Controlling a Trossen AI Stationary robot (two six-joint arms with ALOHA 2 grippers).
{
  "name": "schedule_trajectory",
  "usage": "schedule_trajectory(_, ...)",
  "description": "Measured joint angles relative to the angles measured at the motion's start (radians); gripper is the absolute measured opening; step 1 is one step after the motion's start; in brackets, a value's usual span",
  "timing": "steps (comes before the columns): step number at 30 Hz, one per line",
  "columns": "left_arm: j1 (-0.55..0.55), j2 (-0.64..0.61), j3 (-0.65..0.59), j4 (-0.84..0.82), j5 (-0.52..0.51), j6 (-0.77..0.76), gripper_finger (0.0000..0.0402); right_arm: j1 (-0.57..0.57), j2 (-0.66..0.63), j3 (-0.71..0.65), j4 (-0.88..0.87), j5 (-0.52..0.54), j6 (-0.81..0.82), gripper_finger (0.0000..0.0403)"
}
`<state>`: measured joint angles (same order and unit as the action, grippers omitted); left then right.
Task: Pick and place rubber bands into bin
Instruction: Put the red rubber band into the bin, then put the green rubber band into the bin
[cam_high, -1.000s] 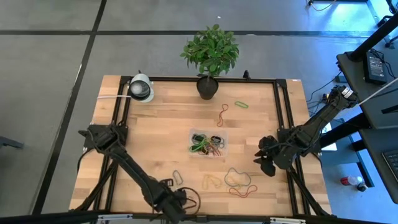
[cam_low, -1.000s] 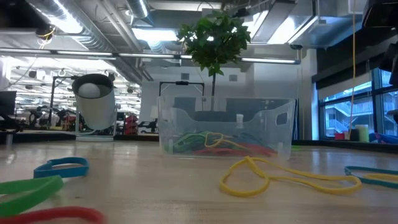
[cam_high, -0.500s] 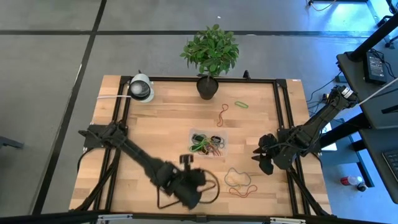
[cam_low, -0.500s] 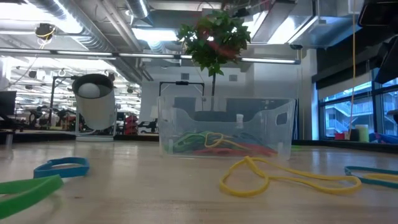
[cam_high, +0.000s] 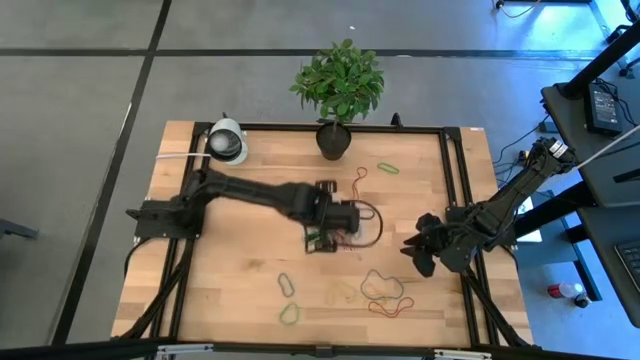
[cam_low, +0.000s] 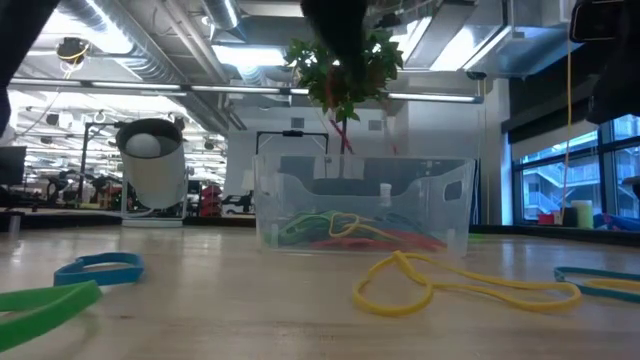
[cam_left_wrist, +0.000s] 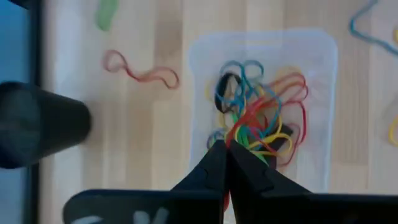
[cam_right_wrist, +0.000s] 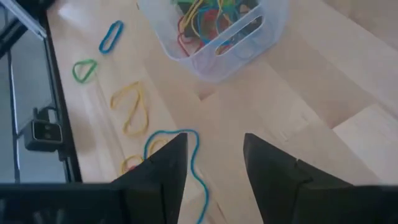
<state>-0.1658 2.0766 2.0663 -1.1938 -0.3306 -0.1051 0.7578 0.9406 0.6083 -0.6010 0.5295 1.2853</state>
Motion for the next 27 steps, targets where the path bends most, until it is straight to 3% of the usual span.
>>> schedule_trajectory(5, 0.076, 0.000, -0.156, 0.075, 0.174, 0.060, 0.0003, -0.002, 0.005, 0.000, 0.001, 0.067, 0.091, 0.0160)
schedule_trajectory(7, 0.091, 0.000, -0.219, 0.123, 0.199, 0.093, 0.0003, -0.002, 0.010, 0.000, 0.007, 0.102, 0.137, 0.0160)
schedule_trajectory(13, 0.102, 0.001, -0.347, 0.274, 0.206, 0.115, 0.0023, -0.002, 0.044, 0.001, 0.036, 0.189, 0.278, 0.0160)
schedule_trajectory(21, 0.110, 0.000, -0.353, 0.262, 0.229, 0.178, 0.0117, -0.054, 0.137, 0.001, 0.051, 0.211, 0.459, 0.0160)
schedule_trajectory(27, 0.110, -0.040, -0.352, 0.175, 0.108, 0.288, 0.0177, -0.119, 0.188, 0.001, 0.102, 0.211, 0.470, 0.0160)
